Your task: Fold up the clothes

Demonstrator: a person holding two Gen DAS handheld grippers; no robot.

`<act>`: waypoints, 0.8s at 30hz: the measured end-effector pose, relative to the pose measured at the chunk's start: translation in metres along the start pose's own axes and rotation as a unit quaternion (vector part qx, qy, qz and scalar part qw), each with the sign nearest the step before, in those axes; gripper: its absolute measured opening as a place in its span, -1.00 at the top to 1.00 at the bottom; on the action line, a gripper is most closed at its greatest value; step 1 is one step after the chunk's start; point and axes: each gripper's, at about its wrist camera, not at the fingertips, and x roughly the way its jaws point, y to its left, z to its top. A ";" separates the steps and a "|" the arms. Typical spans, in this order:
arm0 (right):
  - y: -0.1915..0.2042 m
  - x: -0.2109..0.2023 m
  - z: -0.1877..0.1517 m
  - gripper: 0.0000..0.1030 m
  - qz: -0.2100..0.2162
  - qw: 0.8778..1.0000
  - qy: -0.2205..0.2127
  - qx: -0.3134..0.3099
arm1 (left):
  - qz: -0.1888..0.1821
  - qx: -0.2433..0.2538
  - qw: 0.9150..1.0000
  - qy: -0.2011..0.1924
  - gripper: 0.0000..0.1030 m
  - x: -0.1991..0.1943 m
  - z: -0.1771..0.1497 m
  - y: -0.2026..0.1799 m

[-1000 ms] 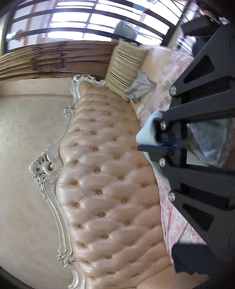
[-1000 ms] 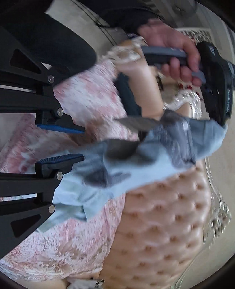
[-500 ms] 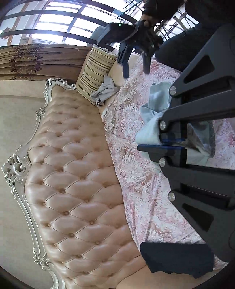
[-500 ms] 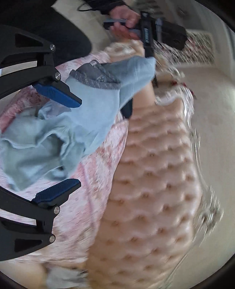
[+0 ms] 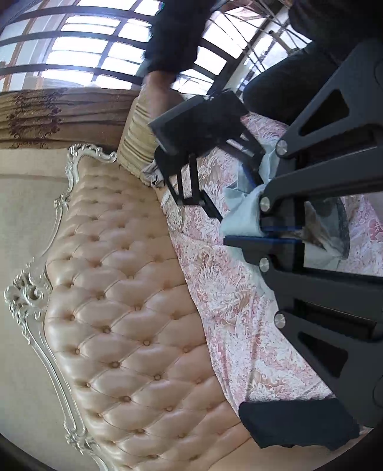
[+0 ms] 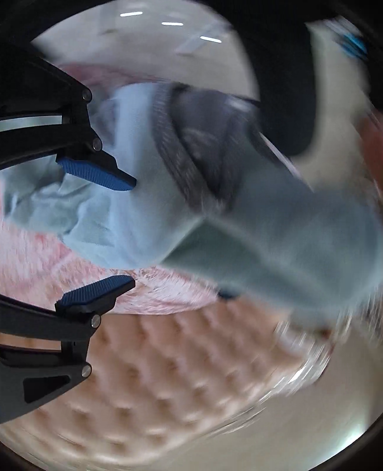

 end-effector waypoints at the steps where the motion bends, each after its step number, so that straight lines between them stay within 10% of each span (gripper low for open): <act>1: 0.008 0.003 0.001 -0.14 0.000 0.999 0.012 -0.047 | -0.003 0.003 1.000 0.001 0.94 0.000 0.000 -0.001; 13: 0.030 0.006 0.015 -0.09 -0.031 0.967 0.018 -0.252 | -0.018 0.024 1.000 0.005 0.94 -0.004 0.000 -0.006; 24: 0.051 -0.004 0.011 0.90 -0.029 0.972 0.070 -0.223 | 0.057 -0.048 0.997 -0.019 0.94 -0.010 -0.007 0.034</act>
